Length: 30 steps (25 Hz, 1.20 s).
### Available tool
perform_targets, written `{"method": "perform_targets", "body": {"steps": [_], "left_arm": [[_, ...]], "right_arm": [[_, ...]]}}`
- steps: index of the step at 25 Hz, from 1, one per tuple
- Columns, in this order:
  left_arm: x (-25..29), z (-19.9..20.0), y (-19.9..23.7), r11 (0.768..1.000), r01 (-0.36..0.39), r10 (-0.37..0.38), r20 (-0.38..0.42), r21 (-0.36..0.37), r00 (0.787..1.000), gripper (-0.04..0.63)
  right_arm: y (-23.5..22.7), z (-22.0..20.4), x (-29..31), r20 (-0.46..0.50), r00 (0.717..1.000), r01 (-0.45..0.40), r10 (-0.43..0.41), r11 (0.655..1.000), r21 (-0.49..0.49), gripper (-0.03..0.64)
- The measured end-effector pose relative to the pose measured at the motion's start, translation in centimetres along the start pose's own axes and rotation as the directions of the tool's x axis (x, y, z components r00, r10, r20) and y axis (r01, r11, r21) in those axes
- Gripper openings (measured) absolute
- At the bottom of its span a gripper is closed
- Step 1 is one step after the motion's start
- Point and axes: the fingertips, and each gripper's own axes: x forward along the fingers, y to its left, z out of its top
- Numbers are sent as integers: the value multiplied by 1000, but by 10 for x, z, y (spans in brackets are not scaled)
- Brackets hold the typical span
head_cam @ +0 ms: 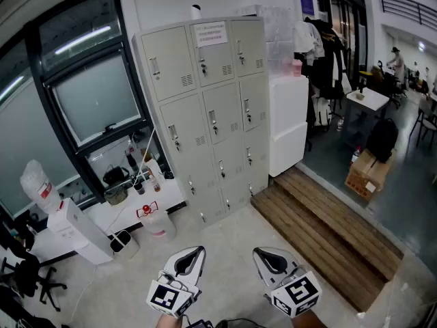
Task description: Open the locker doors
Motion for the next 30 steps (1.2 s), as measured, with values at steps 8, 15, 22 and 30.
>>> {"method": "perform_targets", "body": {"steps": [8, 15, 22, 30], "left_arm": [[9, 1, -4, 1000, 2, -2, -6, -2, 1000, 0], [15, -2, -7, 1000, 0, 0, -15, 8, 1000, 0], [17, -3, -2, 1000, -12, 12, -11, 5, 1000, 0], [33, -22, 48, 998, -37, 35, -37, -53, 999, 0]], "right_arm": [[-8, 0, 0, -3, 1000, -11, 11, 1000, 3, 0], [-12, 1, 0, 15, 999, -33, 33, 999, 9, 0], [-16, -2, 14, 22, 999, -50, 49, 998, 24, 0], [-17, -4, 62, 2, 997, -71, 71, 997, 38, 0]]}}
